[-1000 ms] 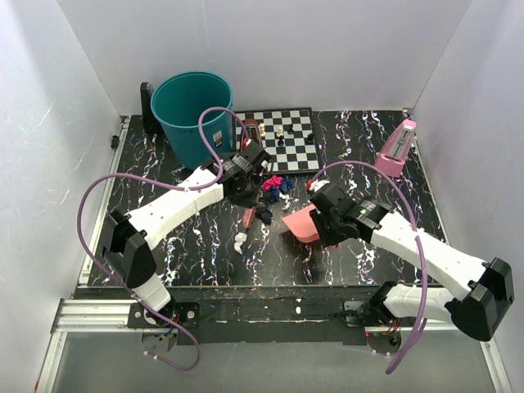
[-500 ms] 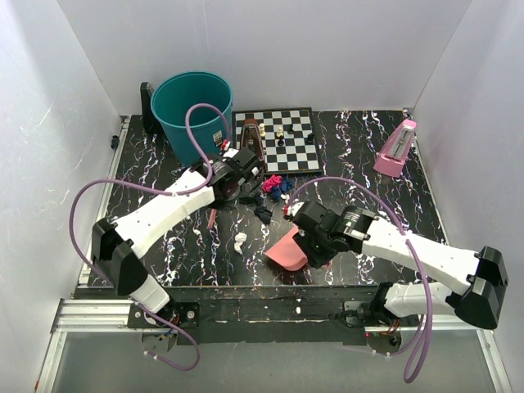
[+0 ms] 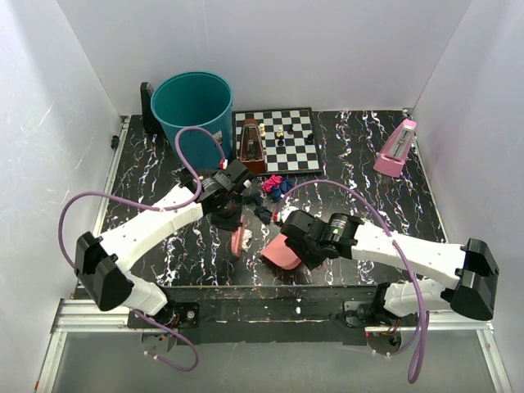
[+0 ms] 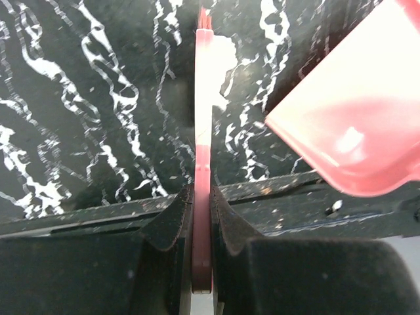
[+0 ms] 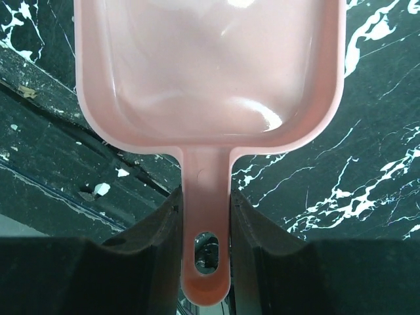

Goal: Sweep away the paper scraps from the table

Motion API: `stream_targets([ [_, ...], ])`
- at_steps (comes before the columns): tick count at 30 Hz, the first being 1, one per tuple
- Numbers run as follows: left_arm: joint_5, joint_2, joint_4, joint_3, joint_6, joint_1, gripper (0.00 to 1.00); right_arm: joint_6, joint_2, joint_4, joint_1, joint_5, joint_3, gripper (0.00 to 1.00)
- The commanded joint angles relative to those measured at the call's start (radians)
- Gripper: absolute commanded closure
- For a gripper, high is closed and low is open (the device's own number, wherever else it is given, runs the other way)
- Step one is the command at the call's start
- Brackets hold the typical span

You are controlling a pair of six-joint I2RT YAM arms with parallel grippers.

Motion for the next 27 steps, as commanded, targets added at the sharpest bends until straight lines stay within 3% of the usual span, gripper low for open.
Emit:
stream_targets([
  [1, 0.038, 0.073, 0.145, 0.069, -0.061, -0.003, 1.0, 0.019, -0.058, -0.003, 0.003, 0.048, -0.018, 0.99],
  [4, 0.019, 0.107, 0.156, 0.147, -0.049, -0.003, 1.0, 0.034, -0.04, -0.022, 0.004, 0.051, -0.022, 0.99],
  [10, -0.277, 0.06, -0.014, 0.25, -0.011, -0.001, 1.0, 0.054, -0.035, 0.006, 0.004, -0.011, -0.044, 0.99],
  [15, -0.356, 0.043, -0.052, 0.279, 0.112, -0.001, 1.0, 0.057, 0.02, 0.026, 0.003, -0.005, -0.027, 0.99],
  [18, -0.395, 0.061, 0.045, 0.246, 0.229, 0.0, 1.0, 0.048, 0.077, 0.055, 0.003, -0.013, -0.002, 0.99],
  [23, -0.481, 0.119, 0.35, 0.108, 0.538, -0.001, 1.0, 0.054, 0.161, 0.078, 0.001, -0.005, 0.041, 0.99],
  [27, -0.471, 0.237, 0.427, 0.158, 0.65, 0.009, 1.0, 0.069, 0.172, 0.107, -0.022, -0.019, 0.038, 0.99],
])
